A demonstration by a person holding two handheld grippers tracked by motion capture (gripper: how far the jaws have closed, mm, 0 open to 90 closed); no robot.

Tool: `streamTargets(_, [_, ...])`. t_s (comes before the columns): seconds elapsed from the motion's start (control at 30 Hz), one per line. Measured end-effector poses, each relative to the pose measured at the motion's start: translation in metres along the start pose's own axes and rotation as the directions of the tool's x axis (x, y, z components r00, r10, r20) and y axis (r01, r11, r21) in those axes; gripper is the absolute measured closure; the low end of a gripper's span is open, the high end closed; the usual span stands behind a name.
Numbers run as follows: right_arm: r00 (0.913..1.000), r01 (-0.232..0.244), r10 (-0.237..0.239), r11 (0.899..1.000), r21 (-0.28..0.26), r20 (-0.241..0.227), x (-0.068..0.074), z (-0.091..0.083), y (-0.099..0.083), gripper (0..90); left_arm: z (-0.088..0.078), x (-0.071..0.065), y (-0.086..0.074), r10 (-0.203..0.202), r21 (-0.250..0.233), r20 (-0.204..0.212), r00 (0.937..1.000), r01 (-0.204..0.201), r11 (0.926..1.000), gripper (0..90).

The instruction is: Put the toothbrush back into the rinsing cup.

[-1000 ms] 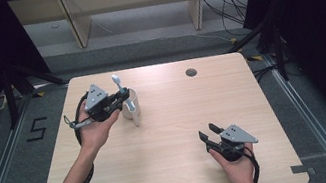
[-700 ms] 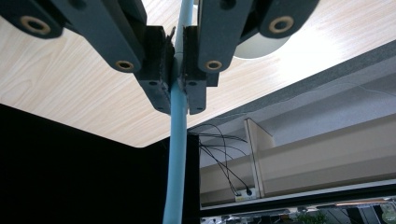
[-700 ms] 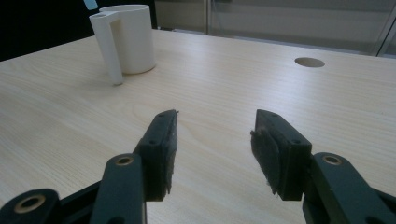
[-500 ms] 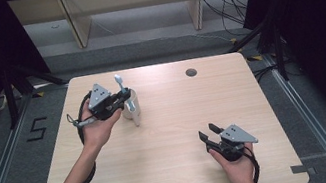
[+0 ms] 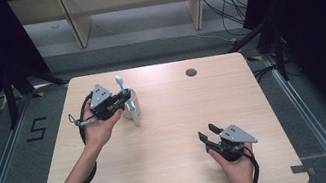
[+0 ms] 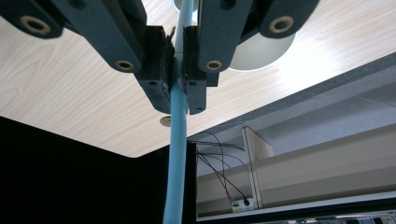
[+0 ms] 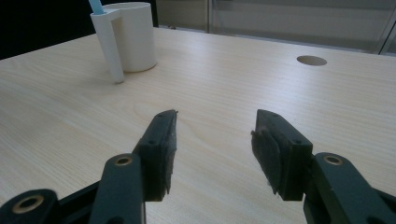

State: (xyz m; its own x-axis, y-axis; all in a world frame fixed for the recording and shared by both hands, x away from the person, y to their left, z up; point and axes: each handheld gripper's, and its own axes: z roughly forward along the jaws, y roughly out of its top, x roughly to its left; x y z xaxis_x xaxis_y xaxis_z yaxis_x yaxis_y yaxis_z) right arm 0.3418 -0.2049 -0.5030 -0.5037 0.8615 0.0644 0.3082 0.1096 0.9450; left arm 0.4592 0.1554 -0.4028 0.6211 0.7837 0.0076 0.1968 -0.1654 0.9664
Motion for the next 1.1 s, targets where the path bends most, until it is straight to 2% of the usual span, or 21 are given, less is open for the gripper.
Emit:
streamTargets(0.07, [1.0, 0.0, 0.0, 1.0, 0.001, -0.001, 0.0, 0.0, 0.0, 49.9, 0.001, 0.0, -0.002, -0.002, -0.001, 0.001, 1.0, 0.002, 1.0, 83.4])
streamTargets(0.1, [0.9993, 0.035, -0.035, 0.999, -0.011, 0.014, -0.002, 0.001, 0.0, 49.8, 0.002, 0.0, -0.002, -0.002, -0.002, 0.002, 1.0, 0.002, 1.0, 83.4])
streamTargets(0.13, [0.9993, 0.036, -0.036, 0.999, -0.011, 0.014, -0.002, 0.001, 0.0, 49.8, 0.002, 0.0, -0.003, 0.0, 0.001, 0.002, 1.0, 0.0, 1.0, 83.4])
streamTargets(0.17, [1.0, 0.002, -0.002, 1.0, 0.001, 0.006, 0.001, 0.001, -0.001, 49.8, 0.003, 0.0, -0.003, -0.002, 0.002, 0.001, 1.0, 0.002, 1.0, 83.4])
streamTargets(0.2, [0.9994, 0.035, -0.035, 0.999, -0.012, 0.001, -0.002, 0.002, 0.0, 49.8, 0.003, 0.0, -0.003, -0.002, 0.003, 0.002, 1.0, 0.002, 1.0, 83.4])
streamTargets(0.23, [0.9992, 0.04, -0.04, 0.999, -0.011, 0.007, -0.002, 0.002, 0.0, 49.8, 0.004, 0.0, -0.004, -0.005, 0.006, 0.001, 1.0, 0.005, 1.0, 83.4])
streamTargets(0.27, [0.9995, 0.03, -0.03, 1.0, -0.005, 0.009, -0.001, 0.001, 0.0, 49.8, 0.005, 0.0, -0.004, -0.005, 0.005, 0.002, 1.0, 0.005, 1.0, 83.4])
streamTargets(0.5, [0.9992, 0.039, -0.039, 0.999, -0.003, 0.01, -0.002, 0.001, -0.001, 49.6, 0.008, 0.0, -0.008, -0.005, 0.014, 0.001, 1.0, 0.005, 0.9999, 83.3])
streamTargets(0.57, [0.9997, 0.022, -0.022, 1.0, -0.007, -0.004, -0.001, 0.002, -0.001, 49.6, 0.009, 0.0, -0.01, -0.007, 0.013, 0.002, 1.0, 0.007, 0.9999, 83.3])
streamTargets(0.63, [0.9998, 0.017, -0.017, 1.0, 0.007, 0.006, 0.0, 0.001, -0.001, 49.6, 0.01, 0.001, -0.011, -0.01, 0.014, 0.002, 1.0, 0.01, 0.9999, 83.3])
streamTargets(0.77, [0.9996, 0.029, -0.029, 1.0, -0.005, -0.003, -0.001, 0.002, -0.001, 49.4, 0.012, 0.001, -0.014, -0.011, 0.018, 0.003, 0.9999, 0.011, 0.9998, 83.3])
streamTargets(0.83, [0.9994, 0.035, -0.035, 0.999, 0.003, 0.008, -0.001, 0.002, -0.001, 49.4, 0.013, 0.002, -0.016, -0.011, 0.022, 0.004, 0.9999, 0.011, 0.9997, 83.3])
streamTargets(0.9, [0.9995, 0.031, -0.031, 0.999, 0.005, 0.007, -0.001, 0.002, -0.001, 49.4, 0.013, 0.002, -0.018, -0.012, 0.024, 0.005, 0.9999, 0.012, 0.9996, 83.3])
streamTargets(1.0, [1.0, -0.005, 0.005, 1.0, 0.017, -0.004, 0.002, 0.002, -0.002, 49.3, 0.015, 0.003, -0.02, -0.016, 0.023, 0.006, 0.9998, 0.016, 0.9996, 83.3])
streamTargets(1.1, [1.0, 0.006, -0.006, 1.0, 0.016, -0.006, 0.001, 0.003, -0.002, 49.3, 0.016, 0.003, -0.022, -0.015, 0.023, 0.009, 0.9999, 0.015, 0.9996, 83.3])
